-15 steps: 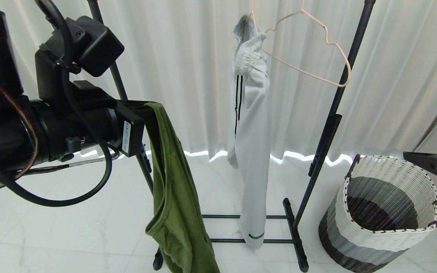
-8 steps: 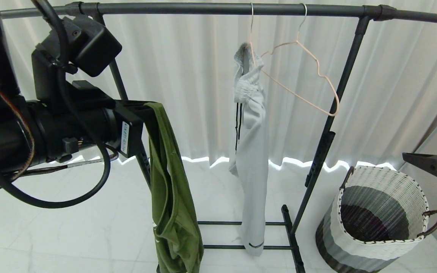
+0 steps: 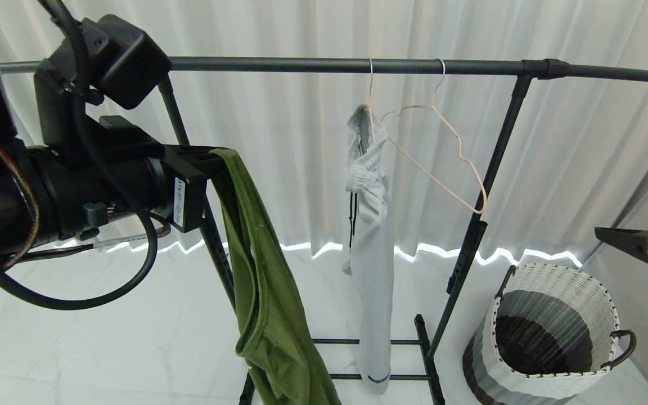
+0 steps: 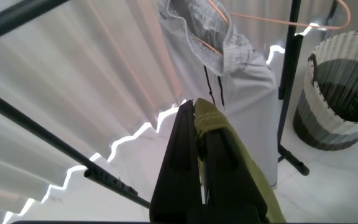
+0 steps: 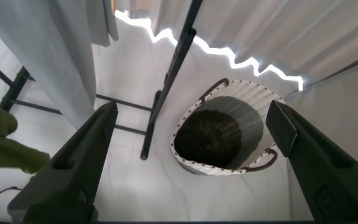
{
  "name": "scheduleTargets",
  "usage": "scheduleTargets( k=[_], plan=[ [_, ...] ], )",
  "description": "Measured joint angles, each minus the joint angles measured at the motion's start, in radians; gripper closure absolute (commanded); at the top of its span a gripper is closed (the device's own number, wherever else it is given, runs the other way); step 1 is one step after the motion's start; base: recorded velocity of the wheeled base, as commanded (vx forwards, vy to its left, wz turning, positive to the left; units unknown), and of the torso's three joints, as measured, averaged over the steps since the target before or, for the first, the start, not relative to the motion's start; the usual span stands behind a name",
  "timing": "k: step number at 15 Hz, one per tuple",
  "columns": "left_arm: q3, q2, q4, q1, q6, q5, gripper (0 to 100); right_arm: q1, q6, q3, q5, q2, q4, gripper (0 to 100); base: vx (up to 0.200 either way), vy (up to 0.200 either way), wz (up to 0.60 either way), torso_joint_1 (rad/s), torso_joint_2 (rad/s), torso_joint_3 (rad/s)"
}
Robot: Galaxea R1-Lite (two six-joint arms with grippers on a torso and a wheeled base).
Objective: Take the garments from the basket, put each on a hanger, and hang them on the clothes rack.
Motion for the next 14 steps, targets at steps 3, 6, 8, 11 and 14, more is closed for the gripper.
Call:
scheduleTargets(
  k=[3,6,8,11,14],
  plan=[
    [0.001,-0.002,0.000,0.000,-0.003,0.002,100,-0.001,-0.007,0.005,0.007,0.003,-0.009,0,0.000,0.000,0.00,0.152,-0.33,-0.180],
    [0.005,-0.003,0.000,0.000,-0.011,0.003,100,0.000,-0.015,0.014,0.026,0.007,-0.041,0,0.200,0.000,0.00,0.030,-0.06,-0.035],
    [0.010,-0.006,0.000,0.000,-0.011,0.003,100,0.000,-0.017,0.014,0.027,0.012,-0.049,0,0.200,0.000,0.00,0.007,-0.01,-0.005],
    [0.018,-0.007,0.000,0.000,-0.011,0.003,100,0.001,-0.018,0.015,0.028,0.019,-0.050,0,0.200,0.000,0.00,0.012,0.00,-0.002],
    [0.019,-0.008,0.000,0.000,-0.008,0.003,100,0.002,-0.019,0.014,0.027,0.023,-0.049,0,0.200,0.000,0.00,0.009,0.00,-0.001]
  ],
)
